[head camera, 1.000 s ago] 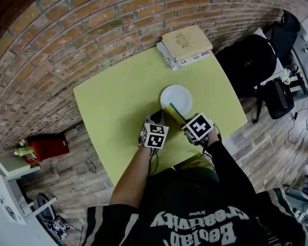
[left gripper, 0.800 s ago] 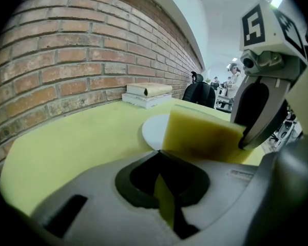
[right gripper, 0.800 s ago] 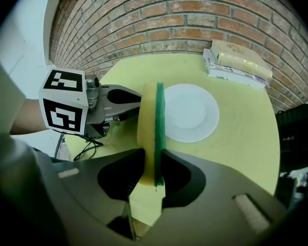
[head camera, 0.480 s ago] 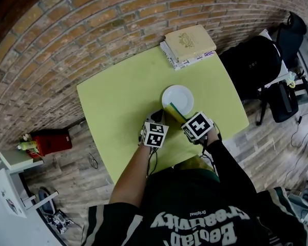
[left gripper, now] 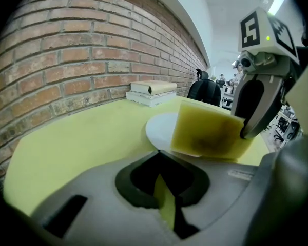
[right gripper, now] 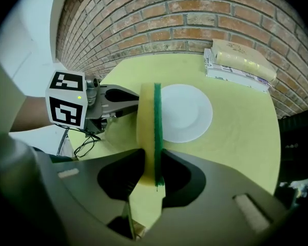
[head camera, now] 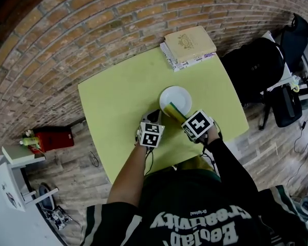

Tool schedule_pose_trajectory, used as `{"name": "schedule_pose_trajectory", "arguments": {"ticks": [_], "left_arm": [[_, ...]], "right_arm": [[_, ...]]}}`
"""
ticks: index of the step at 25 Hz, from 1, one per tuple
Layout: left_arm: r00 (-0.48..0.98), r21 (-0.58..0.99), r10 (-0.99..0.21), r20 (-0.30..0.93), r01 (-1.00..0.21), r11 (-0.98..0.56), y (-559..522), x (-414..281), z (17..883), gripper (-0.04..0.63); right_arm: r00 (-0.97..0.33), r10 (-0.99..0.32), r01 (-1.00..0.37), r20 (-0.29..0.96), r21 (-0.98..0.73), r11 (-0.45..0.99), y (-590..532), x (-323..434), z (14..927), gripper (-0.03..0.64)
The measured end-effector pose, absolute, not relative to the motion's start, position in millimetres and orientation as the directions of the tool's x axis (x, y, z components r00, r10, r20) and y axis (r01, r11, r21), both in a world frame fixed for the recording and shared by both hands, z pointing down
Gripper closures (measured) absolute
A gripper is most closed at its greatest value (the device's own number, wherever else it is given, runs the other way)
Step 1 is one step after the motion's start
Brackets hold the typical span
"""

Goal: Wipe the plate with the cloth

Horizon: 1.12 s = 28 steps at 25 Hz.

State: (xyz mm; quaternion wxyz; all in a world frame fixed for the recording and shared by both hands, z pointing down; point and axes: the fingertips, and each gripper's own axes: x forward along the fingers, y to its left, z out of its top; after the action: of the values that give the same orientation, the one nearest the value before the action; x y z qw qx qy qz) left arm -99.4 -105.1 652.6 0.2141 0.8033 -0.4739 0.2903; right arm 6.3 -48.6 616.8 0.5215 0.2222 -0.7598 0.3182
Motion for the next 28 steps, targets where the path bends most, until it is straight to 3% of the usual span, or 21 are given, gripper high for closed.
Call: {"name": "schedule_pose_trajectory", "arguments": {"ticks": [28], "left_arm": [[0.365,0.046,-0.650,0.666,-0.891,-0.452,-105.1,-102.9,652.1,0.588]], "right_arm": [[-0.292,-0.093,-0.749,0.952,-0.167,0.641,-75.9,72.2,617.5,0.505]]}}
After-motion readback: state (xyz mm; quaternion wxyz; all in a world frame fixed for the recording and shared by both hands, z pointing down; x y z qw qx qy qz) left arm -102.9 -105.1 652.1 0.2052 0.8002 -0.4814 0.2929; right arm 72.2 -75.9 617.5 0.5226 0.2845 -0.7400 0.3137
